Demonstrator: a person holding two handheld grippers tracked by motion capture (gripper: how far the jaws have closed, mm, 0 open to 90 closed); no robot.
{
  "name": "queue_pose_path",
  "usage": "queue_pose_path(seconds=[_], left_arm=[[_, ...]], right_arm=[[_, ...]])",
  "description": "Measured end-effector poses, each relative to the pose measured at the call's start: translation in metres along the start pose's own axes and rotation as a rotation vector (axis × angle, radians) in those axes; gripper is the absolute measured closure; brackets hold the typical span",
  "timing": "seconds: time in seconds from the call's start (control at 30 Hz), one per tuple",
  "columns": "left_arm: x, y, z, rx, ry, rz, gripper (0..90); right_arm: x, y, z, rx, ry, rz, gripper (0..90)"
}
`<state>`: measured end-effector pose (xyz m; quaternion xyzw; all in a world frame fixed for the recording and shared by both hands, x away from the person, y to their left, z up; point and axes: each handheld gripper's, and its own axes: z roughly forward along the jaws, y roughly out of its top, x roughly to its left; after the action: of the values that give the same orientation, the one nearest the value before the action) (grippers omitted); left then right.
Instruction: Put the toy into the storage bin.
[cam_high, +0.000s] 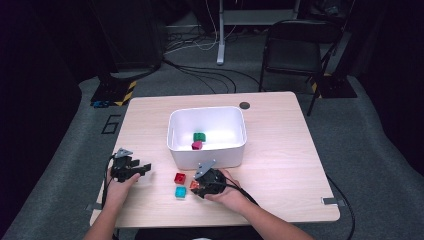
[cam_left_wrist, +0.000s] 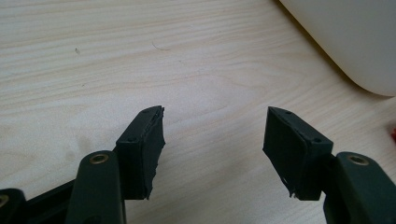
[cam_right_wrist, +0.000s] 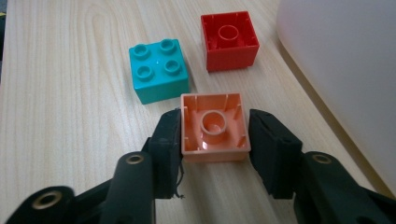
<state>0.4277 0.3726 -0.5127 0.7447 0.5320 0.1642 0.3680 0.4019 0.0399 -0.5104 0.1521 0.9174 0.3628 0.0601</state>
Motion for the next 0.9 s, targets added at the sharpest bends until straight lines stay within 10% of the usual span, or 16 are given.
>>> queue_pose_path(seconds=[0.9], left_arm=[[0.000,0.000,0.000,-0.007,0.003,-0.001,37.9]], right_arm=[[0.003,0.023,-0.036,-0.047,0.032,0.025,58.1]])
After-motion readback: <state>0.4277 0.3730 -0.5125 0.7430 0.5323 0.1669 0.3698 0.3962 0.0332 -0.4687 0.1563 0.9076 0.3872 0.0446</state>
